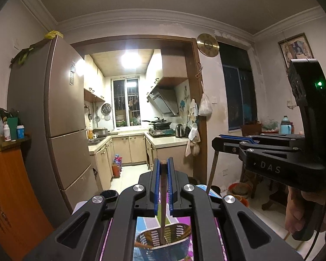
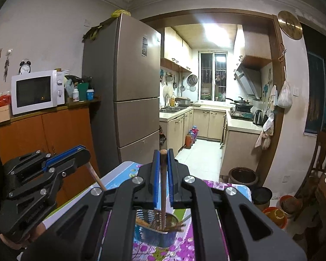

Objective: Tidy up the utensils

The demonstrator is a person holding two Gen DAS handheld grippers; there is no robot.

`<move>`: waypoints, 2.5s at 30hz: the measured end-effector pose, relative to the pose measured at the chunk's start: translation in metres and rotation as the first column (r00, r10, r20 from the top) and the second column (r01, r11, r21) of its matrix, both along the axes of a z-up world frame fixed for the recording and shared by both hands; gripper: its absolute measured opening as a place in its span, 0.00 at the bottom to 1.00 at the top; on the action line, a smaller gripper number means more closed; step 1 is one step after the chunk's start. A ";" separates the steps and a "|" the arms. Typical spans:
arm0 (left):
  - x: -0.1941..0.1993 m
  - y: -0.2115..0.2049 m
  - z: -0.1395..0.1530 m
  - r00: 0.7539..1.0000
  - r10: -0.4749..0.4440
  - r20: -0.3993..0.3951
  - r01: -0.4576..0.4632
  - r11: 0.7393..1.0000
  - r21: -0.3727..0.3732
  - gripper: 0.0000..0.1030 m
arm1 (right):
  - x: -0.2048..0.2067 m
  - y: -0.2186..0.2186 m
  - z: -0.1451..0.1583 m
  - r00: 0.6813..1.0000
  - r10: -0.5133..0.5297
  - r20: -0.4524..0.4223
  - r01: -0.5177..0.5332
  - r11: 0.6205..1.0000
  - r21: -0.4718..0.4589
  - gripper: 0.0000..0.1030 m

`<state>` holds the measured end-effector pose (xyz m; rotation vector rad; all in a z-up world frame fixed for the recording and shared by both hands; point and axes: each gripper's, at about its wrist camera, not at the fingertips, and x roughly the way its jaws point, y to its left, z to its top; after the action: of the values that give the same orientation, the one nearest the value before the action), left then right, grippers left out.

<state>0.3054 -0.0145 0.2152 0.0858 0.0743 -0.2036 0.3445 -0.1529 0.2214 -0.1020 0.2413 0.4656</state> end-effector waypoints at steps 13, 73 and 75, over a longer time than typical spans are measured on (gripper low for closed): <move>0.062 0.014 -0.028 0.998 0.030 -0.059 -0.031 0.999 -0.007 0.08 | 0.058 0.004 -0.032 0.997 0.015 -0.071 -0.014 1.000 0.013 0.05; 0.027 0.035 -0.067 0.992 0.119 -0.030 -0.121 0.991 -0.061 0.84 | 0.009 0.001 -0.073 0.999 -0.036 0.016 0.036 0.999 0.028 0.91; 0.014 0.035 -0.070 0.992 0.127 -0.015 -0.127 0.990 -0.057 0.89 | -0.004 0.000 -0.076 0.999 -0.043 0.034 0.041 0.999 0.030 0.94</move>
<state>0.3190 0.0205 0.1449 0.0222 0.0845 -0.0790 0.3404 -0.1527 0.1451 -0.0756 0.2025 0.4252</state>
